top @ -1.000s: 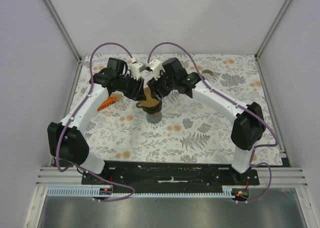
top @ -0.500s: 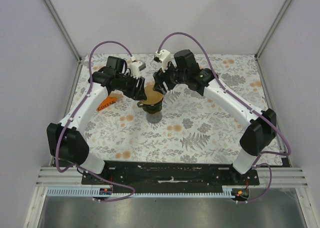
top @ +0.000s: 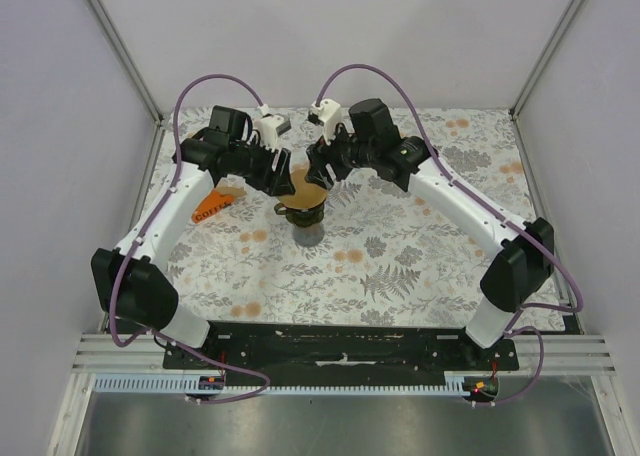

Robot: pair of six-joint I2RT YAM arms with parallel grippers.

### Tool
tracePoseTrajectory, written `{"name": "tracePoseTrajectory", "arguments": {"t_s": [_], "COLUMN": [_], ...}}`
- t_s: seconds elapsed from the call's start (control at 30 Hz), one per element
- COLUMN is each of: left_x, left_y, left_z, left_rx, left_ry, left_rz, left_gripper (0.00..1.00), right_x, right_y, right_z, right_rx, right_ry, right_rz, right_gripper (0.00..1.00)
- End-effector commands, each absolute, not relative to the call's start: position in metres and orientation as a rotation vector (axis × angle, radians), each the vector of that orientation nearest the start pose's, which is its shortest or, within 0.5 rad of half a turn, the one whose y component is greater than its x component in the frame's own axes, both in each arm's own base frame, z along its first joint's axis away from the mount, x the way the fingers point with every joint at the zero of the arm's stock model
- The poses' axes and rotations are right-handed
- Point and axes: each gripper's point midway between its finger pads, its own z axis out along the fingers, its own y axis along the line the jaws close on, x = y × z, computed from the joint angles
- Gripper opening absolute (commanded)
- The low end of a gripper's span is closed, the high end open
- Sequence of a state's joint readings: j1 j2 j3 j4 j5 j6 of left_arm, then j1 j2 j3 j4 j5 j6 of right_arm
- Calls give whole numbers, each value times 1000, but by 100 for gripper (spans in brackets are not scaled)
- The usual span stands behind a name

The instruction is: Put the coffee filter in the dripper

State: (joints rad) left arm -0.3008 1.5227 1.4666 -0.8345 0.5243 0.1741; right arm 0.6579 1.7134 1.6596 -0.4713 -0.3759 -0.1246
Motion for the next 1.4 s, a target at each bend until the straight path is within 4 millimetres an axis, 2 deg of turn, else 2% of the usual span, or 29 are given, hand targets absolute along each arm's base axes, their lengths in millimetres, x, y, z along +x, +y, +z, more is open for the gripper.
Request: {"name": "tracePoseTrajectory", "arguments": {"t_s": [0.0,0.2,0.33,0.4,0.47,0.53,0.57,0.63,0.7,0.77,0.87,0.97,1.23,1.37], "left_x": [333,335,342,346,350,354,356,360,363,364,365,366,371,374], "left_y": [-188,-186,-176,-167,-157,-146,-140,-129,-121,-115,-112,-109,-103,-100], "left_z": [246,257,277,286,295,301,304,307,306,303,297,292,289,285], "left_rx": [824,819,765,723,682,645,626,591,565,548,531,522,508,503], "left_ry": [2198,2178,2150,2136,2121,2114,2108,2106,2110,2119,2132,2143,2151,2160], "left_rz": [-659,-653,-649,-650,-653,-642,-633,-620,-609,-603,-607,-607,-590,-584], "left_gripper": [70,71,72,72,72,73,73,73,74,74,74,74,74,74], "right_x": [346,335,305,283,261,238,226,206,197,203,216,231,257,275], "right_y": [344,335,326,322,319,318,319,319,320,322,327,335,360,369], "right_z": [317,339,357,362,343,334,320,284,241,205,165,145,92,81], "right_rx": [-1016,-1030,-1129,-1192,-1256,-1328,-1391,-1522,-1653,-1724,-1809,-1845,-1977,-1974], "right_ry": [1732,1662,1482,1338,1227,1054,976,842,723,708,652,580,470,461], "right_rz": [722,701,719,733,752,757,763,750,668,574,416,290,138,65], "right_gripper": [73,72,67,58,46,38,33,31,29,27,26,26,32,35]}}
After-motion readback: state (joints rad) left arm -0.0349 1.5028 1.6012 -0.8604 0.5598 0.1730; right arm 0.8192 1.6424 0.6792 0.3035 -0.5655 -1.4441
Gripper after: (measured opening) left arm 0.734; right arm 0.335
